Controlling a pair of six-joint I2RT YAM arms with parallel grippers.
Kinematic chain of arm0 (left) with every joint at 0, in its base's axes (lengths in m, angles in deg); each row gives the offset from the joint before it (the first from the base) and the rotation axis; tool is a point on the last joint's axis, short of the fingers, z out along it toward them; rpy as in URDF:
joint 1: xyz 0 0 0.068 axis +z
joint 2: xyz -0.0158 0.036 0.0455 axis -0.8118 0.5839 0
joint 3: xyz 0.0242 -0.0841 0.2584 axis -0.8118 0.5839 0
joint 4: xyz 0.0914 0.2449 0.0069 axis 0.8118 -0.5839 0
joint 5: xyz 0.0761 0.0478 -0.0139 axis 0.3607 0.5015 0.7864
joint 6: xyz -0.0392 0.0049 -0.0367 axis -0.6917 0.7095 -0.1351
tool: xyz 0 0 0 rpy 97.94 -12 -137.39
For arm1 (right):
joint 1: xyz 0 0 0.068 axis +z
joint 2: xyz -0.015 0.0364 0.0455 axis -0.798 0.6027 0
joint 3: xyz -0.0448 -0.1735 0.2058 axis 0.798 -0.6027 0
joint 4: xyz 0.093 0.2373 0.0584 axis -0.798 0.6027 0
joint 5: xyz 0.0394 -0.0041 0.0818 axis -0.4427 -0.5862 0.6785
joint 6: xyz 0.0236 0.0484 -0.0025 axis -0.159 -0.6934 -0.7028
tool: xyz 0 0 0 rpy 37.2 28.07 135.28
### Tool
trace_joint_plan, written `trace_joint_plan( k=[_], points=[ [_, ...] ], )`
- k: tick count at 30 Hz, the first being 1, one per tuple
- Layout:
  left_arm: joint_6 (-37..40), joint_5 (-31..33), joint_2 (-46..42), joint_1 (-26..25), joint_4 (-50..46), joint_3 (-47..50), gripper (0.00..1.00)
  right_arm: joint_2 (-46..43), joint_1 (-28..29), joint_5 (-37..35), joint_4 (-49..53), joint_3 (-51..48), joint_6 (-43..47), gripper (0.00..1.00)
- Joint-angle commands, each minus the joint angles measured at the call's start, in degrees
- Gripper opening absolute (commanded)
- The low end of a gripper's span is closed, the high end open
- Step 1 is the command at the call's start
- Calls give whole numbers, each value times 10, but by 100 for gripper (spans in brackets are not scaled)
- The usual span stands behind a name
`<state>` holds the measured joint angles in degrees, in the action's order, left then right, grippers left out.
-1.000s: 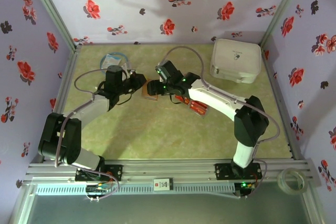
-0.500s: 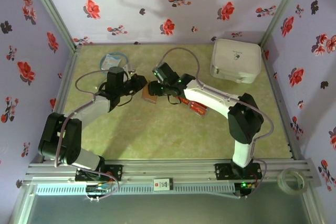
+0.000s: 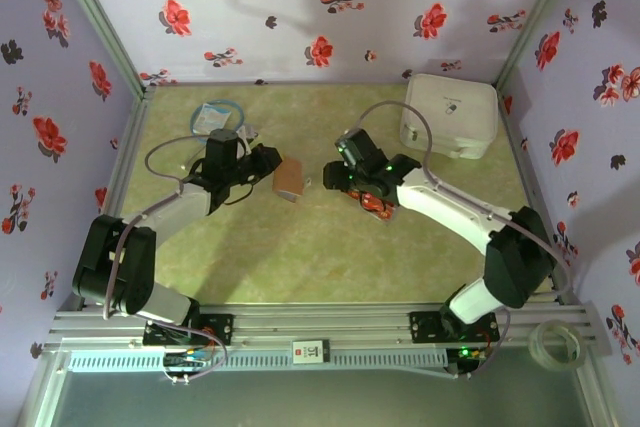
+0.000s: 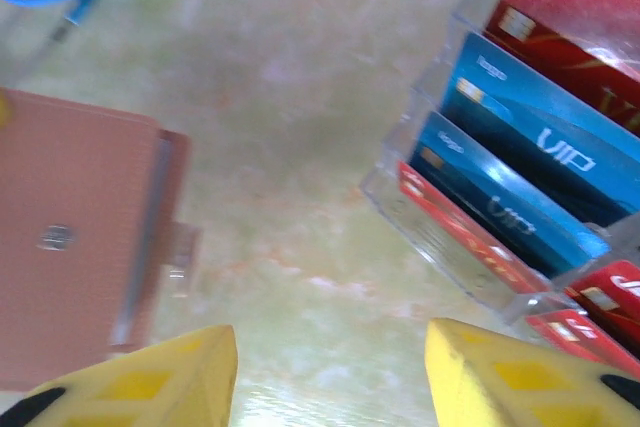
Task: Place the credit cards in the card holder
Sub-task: Open the card holder at the center of the table.
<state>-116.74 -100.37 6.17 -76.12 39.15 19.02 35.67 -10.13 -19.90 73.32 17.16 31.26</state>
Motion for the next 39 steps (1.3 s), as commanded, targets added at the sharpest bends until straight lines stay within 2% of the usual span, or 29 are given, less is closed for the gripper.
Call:
trace_joint_plan(
  k=[1,10,17,25,34,39],
  points=[
    [17,2,-18,3,3,-6,1,9,3,52,-40,18,-30,55],
    [15,4,-21,2,1,-9,1,82,3,110,-96,40,-60,54],
    [15,3,-24,3,-1,-12,1,108,3,120,-126,24,-75,45],
    [13,6,-26,1,-1,-13,1,133,3,136,-146,22,-85,30],
    [14,6,-26,1,-1,-16,1,134,2,136,-162,-4,-94,29],
    [13,6,-25,1,1,-16,1,135,0,136,-168,-11,-97,14]
  ],
)
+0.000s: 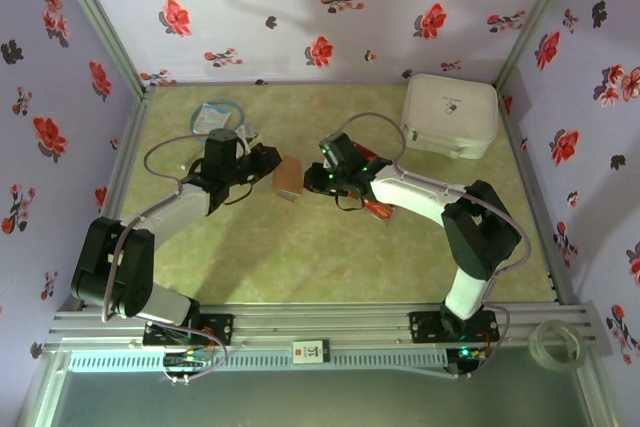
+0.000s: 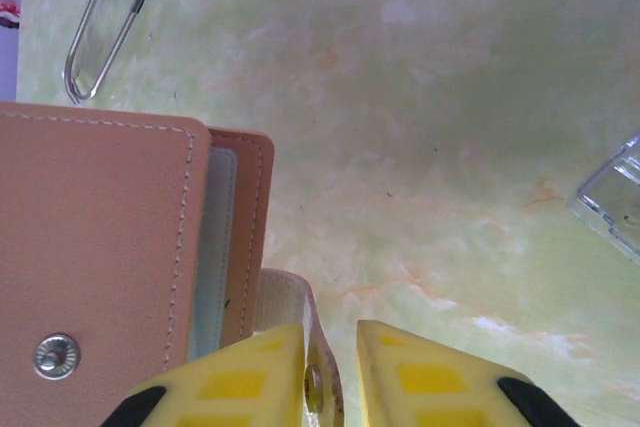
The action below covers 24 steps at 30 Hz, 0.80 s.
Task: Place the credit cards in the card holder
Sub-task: Open the card holder at the center of the table.
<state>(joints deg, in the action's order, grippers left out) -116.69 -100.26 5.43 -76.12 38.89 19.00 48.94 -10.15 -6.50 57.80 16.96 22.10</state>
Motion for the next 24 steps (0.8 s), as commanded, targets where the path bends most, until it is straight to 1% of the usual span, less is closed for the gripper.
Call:
trace_joint_plan(
  k=[1,2,3,4,6,9,15,17,21,24],
  points=[
    [13,5,-16,2,4,-15,1,2,-1,2,-14,-9,-5,11],
    [12,5,-16,2,5,-14,1,2,-3,4,-15,-9,-6,7],
    [12,5,-14,2,5,-13,1,0,-3,5,-16,-9,-5,1],
    [12,5,-13,2,6,-11,1,-1,-4,6,-16,-8,-4,0],
    [16,5,-9,2,9,-4,4,-10,-6,6,-12,-3,2,0],
    [22,7,-1,2,13,10,13,-29,-6,8,1,9,12,0],
    [33,11,17,2,28,33,32,-63,1,35,19,38,15,0],
    [34,11,25,2,36,38,36,-70,10,44,23,50,16,0],
    [28,11,51,2,60,42,40,-58,34,54,24,80,10,0],
    [19,8,67,1,79,43,41,-33,47,73,3,94,-10,0]
  ],
)
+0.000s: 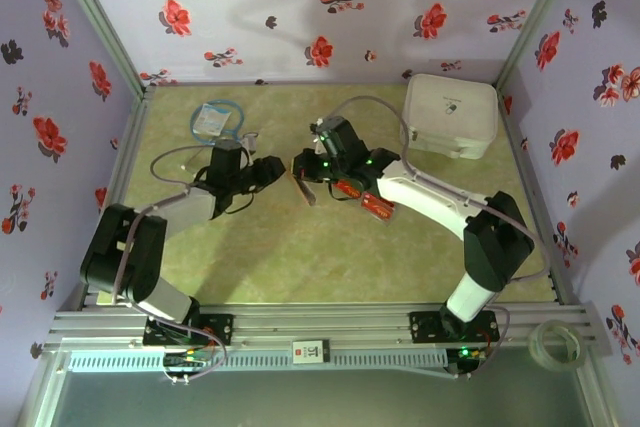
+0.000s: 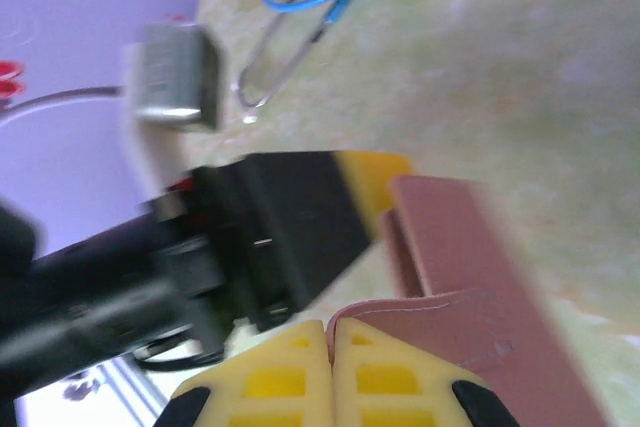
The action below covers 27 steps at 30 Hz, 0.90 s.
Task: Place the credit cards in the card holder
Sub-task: Open the card holder at the center of the table.
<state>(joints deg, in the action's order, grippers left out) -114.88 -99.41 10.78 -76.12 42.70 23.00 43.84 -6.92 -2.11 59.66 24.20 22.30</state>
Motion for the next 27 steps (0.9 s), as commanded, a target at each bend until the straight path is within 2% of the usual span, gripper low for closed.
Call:
trace_joint_plan(
  k=[1,8,14,19,23,27],
  points=[
    [-2,-2,18,1,46,3,42,26,19,34,-24,26,-19,0],
    [-17,-8,34,2,76,12,43,74,43,44,-74,21,-53,0],
    [-18,-7,28,3,83,36,43,70,41,41,-90,-16,-50,0],
    [-14,2,3,7,76,63,44,58,28,70,-80,-33,-31,0],
    [10,17,-34,10,35,75,48,35,11,100,-60,-66,7,0],
    [59,39,-71,9,-52,68,54,8,-4,106,-35,-114,50,0]
  ],
)
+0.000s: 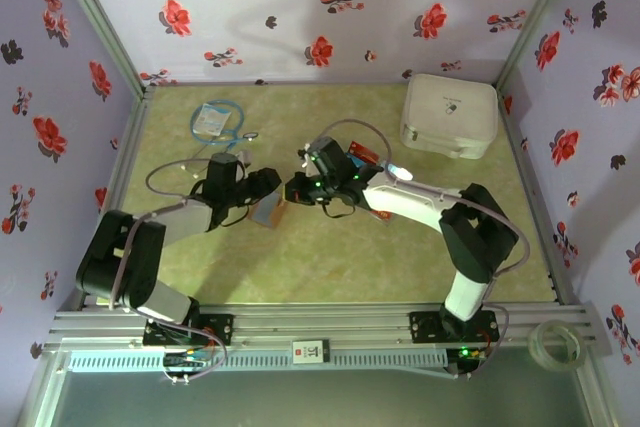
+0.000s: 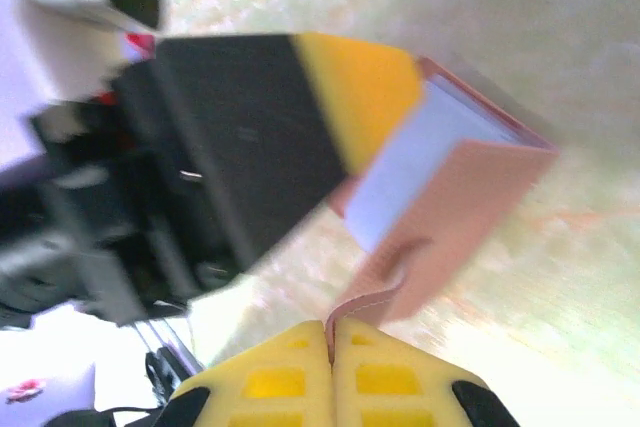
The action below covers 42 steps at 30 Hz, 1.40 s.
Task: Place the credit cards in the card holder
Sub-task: Open the card holder at the center of the table.
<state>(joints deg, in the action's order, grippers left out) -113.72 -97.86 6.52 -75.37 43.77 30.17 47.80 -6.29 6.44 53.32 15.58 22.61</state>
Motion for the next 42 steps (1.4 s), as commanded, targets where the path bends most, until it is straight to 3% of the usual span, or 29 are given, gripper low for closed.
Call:
trace_joint_plan(
  k=[1,9,19,22,27,33,39,42],
  points=[
    [58,31,-33,3,-83,-7,55,-37,-14,21,29,-42,54,0],
    [161,81,-35,-5,-238,-37,60,-72,-42,2,29,-124,80,0],
    [198,76,7,-8,-259,-51,62,-59,-50,-21,7,-169,87,0],
    [197,61,12,-8,-246,-46,60,-38,-54,-29,-9,-188,82,0],
    [186,37,8,-8,-219,-30,47,-17,-57,-46,-24,-200,76,0],
    [162,16,-2,-9,-187,-12,27,-25,-57,-77,13,-191,81,29],
    [146,21,-23,-9,-184,-1,21,-102,-57,-100,47,-192,74,46],
    [140,25,-33,-9,-185,3,20,-151,-55,-114,69,-191,65,47]
  ],
)
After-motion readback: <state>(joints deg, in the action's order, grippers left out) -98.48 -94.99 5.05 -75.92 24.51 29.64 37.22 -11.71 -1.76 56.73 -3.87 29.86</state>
